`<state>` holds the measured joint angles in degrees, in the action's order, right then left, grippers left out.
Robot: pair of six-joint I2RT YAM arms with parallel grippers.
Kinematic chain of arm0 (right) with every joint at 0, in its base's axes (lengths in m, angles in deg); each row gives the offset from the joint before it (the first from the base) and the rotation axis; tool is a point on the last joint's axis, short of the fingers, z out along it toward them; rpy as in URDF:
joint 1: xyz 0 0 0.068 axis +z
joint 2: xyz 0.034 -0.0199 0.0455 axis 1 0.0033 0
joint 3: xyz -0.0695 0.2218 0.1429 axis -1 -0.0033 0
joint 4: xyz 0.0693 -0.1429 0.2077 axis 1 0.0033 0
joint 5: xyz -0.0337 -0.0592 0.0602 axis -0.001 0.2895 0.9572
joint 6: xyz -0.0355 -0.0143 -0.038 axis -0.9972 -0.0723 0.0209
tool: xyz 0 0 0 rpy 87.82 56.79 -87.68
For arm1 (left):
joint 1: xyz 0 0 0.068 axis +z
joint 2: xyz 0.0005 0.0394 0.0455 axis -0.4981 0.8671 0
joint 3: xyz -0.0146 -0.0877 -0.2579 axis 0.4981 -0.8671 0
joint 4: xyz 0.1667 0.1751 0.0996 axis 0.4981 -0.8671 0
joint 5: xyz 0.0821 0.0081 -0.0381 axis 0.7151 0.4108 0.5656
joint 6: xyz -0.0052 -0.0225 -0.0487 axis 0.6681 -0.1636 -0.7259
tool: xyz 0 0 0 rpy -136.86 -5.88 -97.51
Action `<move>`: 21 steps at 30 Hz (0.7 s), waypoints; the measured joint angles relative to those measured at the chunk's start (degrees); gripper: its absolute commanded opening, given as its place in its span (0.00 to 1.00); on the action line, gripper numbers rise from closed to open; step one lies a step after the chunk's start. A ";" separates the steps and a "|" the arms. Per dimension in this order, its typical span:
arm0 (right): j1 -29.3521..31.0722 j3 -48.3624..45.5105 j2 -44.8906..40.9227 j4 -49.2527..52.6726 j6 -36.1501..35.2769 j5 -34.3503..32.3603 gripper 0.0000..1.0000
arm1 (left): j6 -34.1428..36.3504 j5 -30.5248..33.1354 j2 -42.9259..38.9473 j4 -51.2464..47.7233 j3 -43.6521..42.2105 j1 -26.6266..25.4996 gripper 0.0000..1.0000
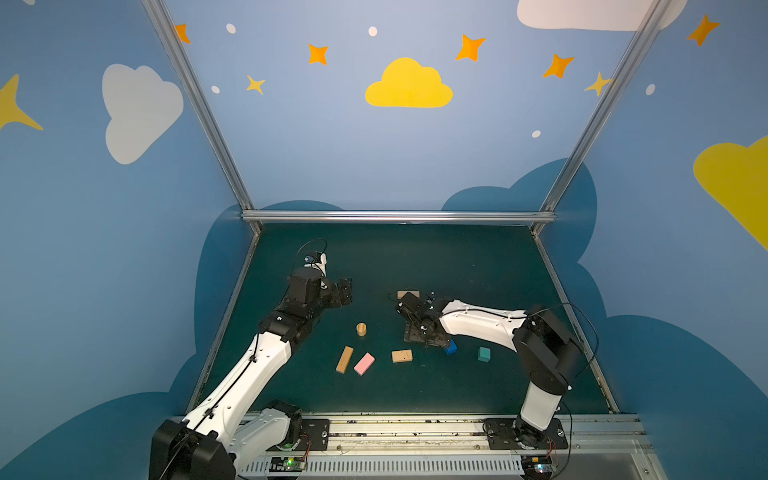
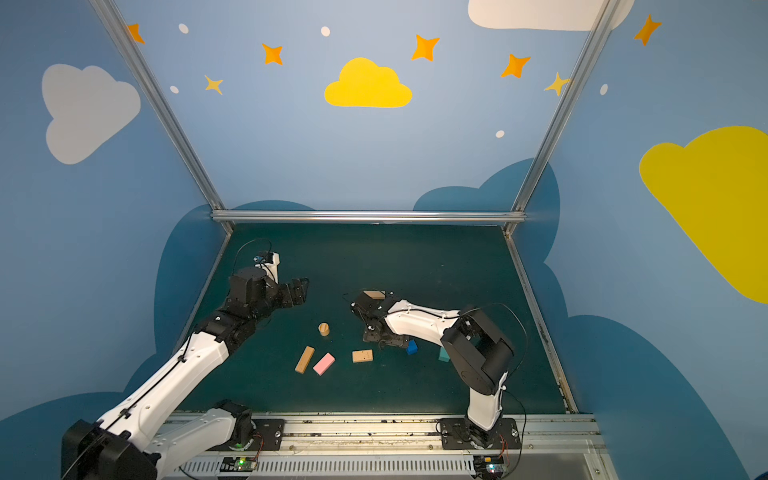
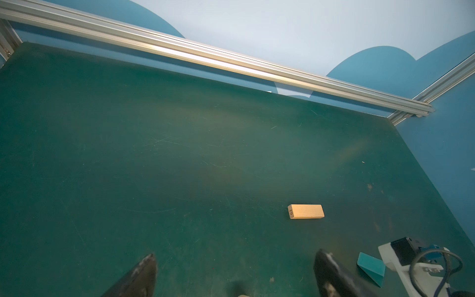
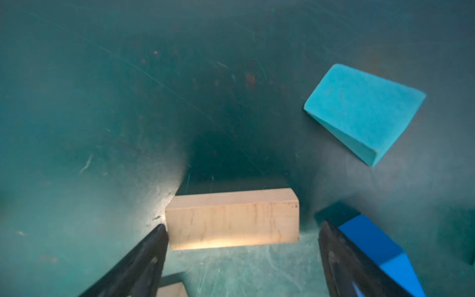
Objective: Build the wood block tower
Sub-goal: 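Grasp the plain wood bar with the right gripper and lift it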
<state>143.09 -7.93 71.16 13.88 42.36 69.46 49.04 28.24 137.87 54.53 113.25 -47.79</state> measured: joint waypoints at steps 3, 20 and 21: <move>0.00 -0.17 0.00 -0.11 0.26 0.07 0.89 | 0.00 0.04 0.00 0.00 0.00 -0.07 0.95; -0.35 -1.53 -0.11 -1.99 -0.11 1.44 0.67 | 0.00 0.57 0.00 0.00 -0.11 -0.15 0.95; -0.39 -1.53 -0.13 -1.99 -0.35 1.49 0.66 | 0.00 0.59 0.00 0.00 -0.17 -0.15 0.95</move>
<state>142.69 -9.46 71.03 11.89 42.01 70.95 49.04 28.83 137.87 54.53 113.07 -47.94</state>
